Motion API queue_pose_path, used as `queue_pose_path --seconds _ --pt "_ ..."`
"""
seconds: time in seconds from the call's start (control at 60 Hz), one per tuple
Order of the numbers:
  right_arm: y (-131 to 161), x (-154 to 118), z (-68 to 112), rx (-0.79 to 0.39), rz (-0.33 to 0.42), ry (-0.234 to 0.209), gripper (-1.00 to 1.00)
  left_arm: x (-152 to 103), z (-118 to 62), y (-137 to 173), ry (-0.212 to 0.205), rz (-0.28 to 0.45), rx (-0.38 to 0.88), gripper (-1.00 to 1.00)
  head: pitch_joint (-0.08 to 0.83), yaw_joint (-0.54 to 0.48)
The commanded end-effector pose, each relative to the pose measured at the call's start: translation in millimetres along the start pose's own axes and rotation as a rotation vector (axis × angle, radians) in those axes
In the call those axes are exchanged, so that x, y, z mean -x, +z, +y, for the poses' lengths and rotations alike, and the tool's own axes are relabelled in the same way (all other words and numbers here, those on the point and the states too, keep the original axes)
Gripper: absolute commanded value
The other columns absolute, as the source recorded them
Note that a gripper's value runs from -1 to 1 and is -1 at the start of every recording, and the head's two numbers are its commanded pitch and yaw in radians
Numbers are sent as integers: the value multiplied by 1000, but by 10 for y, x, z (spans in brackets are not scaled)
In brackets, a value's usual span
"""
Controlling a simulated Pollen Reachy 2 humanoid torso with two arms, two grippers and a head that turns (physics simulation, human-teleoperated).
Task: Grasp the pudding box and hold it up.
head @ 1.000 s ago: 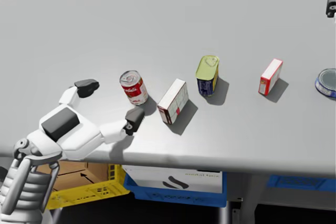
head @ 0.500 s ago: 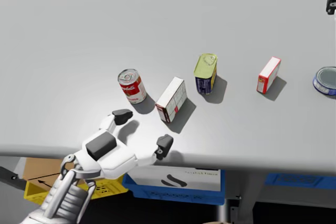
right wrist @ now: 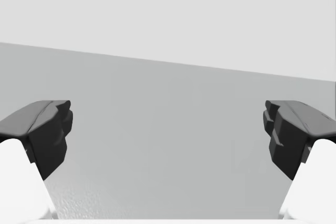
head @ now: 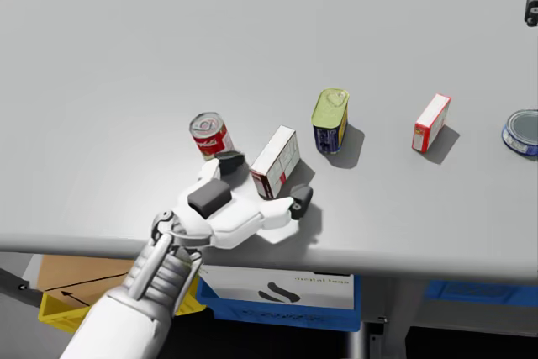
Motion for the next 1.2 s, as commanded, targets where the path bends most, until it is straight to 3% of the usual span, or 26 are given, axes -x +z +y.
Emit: queue_pose_path --seconds 0.017,0.133,0.15,0.167,0.183,0.2,0.25,0.5,0.767,0.9,1.0,1.2 --pt "-3 -6 -5 0 -4 1 -1000 -94 -99 -221 18 -6 -26 -1000 758 220" --pt "-4 -8 -5 0 -6 3 -1000 -141 -119 -307 28 0 -50 -1000 758 224" --pt "-4 -8 -5 0 -6 4 -1000 -143 -122 -319 28 0 -55 -823 758 225" --pt "-5 -8 -5 0 -6 4 -1000 -145 -125 -324 25 1 -59 -438 758 226" --pt "-4 -8 -4 0 -6 4 -1000 -143 -127 -327 26 2 -58 385 758 226" --pt "-3 -9 -5 0 -7 5 -1000 -142 -132 -329 27 2 -58 839 758 227" --pt "0 -11 -8 2 -8 5 -1000 -132 -153 -325 22 2 -56 985 757 228" --pt "8 -19 -9 2 -11 6 -1000 -109 -196 -284 -7 -16 -62 1000 701 232" --pt "22 -23 -27 9 -10 2 -1000 -82 -211 -286 -21 -12 -60 1000 446 249" --pt "25 -32 -38 11 -13 -1 -1000 -106 -215 -271 -21 -16 -50 1000 387 252" --pt "25 -44 -51 14 -14 -10 -1000 -210 -237 -205 -33 -31 -39 1000 378 255" --pt "23 -59 -63 21 -12 -25 -1000 -794 -241 96 -125 -141 -48 1000 384 255"
